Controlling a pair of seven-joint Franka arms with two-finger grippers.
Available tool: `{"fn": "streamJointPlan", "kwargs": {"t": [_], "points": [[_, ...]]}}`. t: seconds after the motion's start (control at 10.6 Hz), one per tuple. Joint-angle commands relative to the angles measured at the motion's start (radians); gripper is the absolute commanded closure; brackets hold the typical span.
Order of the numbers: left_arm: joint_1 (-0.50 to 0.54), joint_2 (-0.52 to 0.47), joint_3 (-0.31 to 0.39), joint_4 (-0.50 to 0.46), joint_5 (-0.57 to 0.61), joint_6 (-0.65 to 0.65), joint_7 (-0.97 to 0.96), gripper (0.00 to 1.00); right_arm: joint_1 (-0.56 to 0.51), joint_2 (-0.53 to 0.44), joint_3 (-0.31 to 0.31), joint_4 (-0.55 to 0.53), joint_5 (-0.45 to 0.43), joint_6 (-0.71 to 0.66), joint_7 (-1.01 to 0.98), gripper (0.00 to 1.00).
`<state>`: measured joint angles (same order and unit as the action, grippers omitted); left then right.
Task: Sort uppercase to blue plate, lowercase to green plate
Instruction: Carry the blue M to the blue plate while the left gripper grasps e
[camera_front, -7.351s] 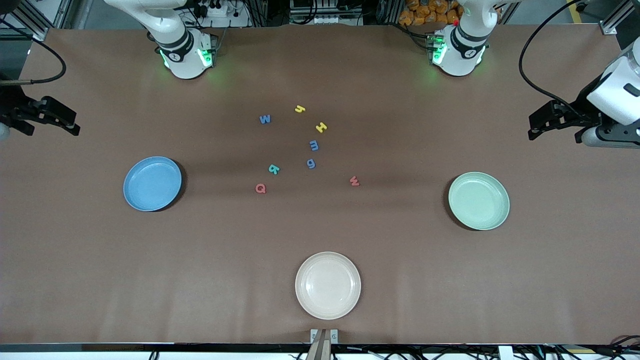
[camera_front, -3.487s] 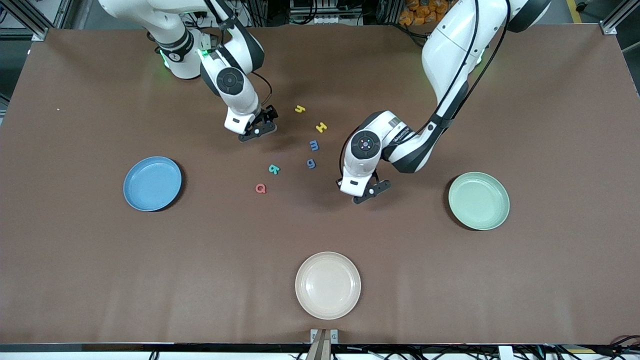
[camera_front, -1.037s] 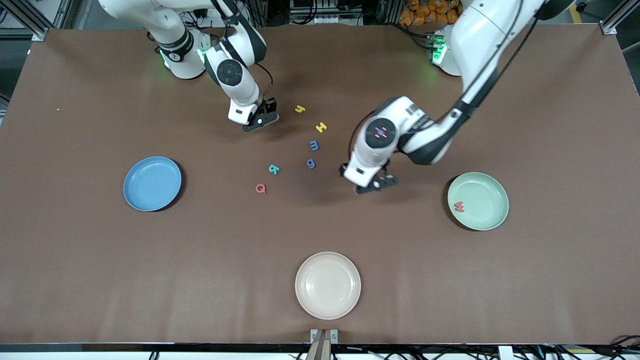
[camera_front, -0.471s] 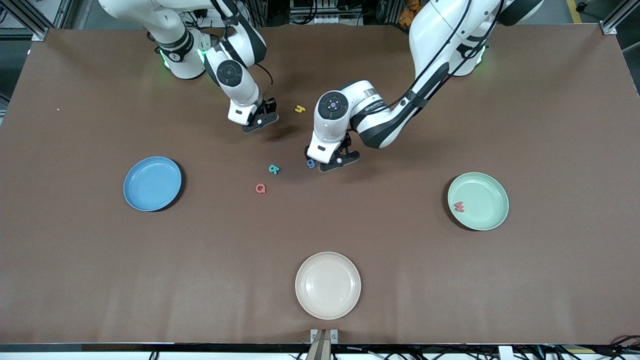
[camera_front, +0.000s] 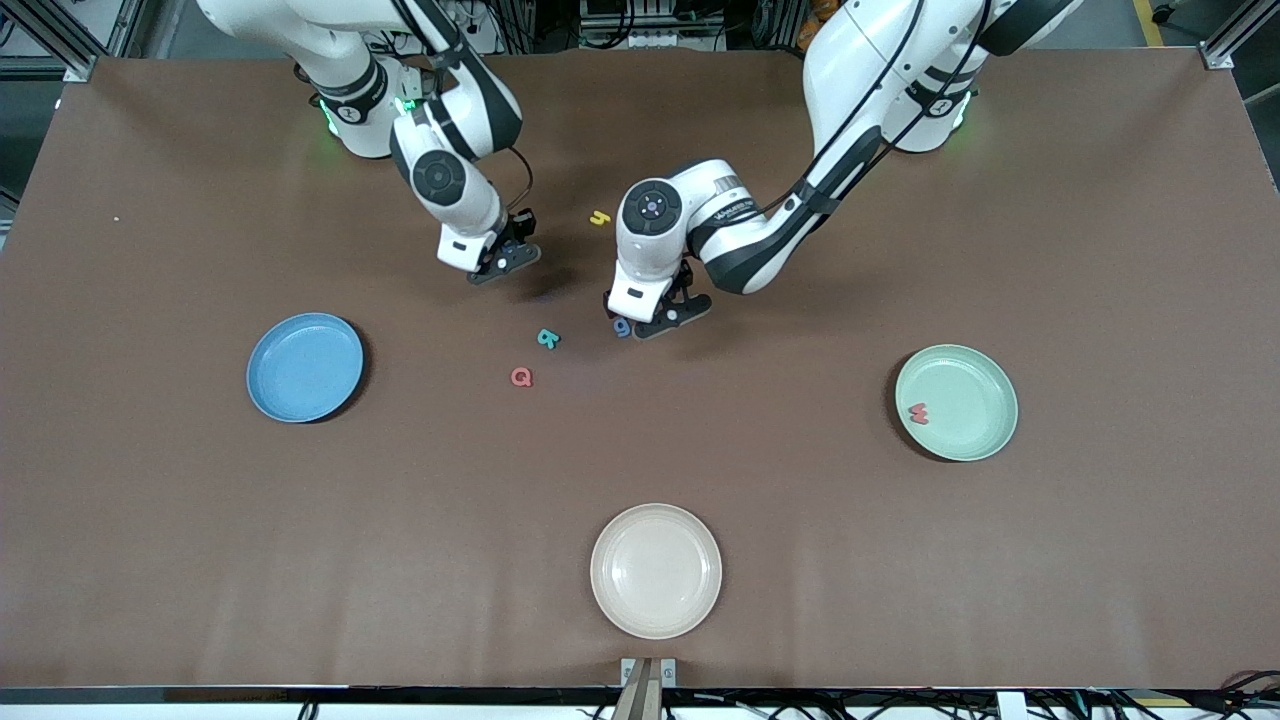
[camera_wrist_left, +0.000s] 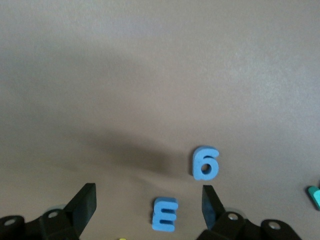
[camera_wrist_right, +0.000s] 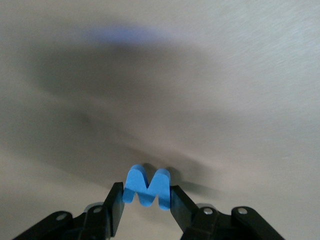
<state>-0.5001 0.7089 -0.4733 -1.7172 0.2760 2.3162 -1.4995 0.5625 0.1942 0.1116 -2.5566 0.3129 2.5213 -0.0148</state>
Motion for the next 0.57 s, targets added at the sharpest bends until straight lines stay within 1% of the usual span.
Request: {"fn": "streamJointPlan", "kwargs": {"t": [0.0, 0.09, 0.19, 0.28, 0.38, 0.47], "points": [[-0.053, 0.029, 0.027, 0.034, 0.031, 0.0, -0.067, 0.11, -0.006, -0.028, -0.064, 0.033, 0.009, -0.087, -0.077, 0.67], [-0.064, 0.044, 0.03, 0.045, 0.038, 0.0, -0.079, 0.13, -0.006, -0.027, -0.101, 0.053, 0.0, -0.116, -0.106, 0.68], [-0.077, 0.059, 0.035, 0.048, 0.057, 0.0, -0.08, 0.14, -0.006, -0.025, -0.16, 0.084, -0.061, -0.157, -0.12, 0.68], [-0.08, 0.064, 0.035, 0.048, 0.065, 0.0, -0.08, 0.16, -0.004, -0.022, -0.215, 0.126, -0.156, -0.218, -0.119, 0.68], [-0.086, 0.067, 0.035, 0.048, 0.068, 0.0, -0.079, 0.18, -0.004, -0.016, -0.277, 0.191, -0.238, -0.298, -0.119, 0.69], [-0.09, 0.07, 0.035, 0.048, 0.068, 0.0, -0.079, 0.18, -0.006, -0.012, -0.323, 0.252, -0.294, -0.368, -0.125, 0.69]]}}
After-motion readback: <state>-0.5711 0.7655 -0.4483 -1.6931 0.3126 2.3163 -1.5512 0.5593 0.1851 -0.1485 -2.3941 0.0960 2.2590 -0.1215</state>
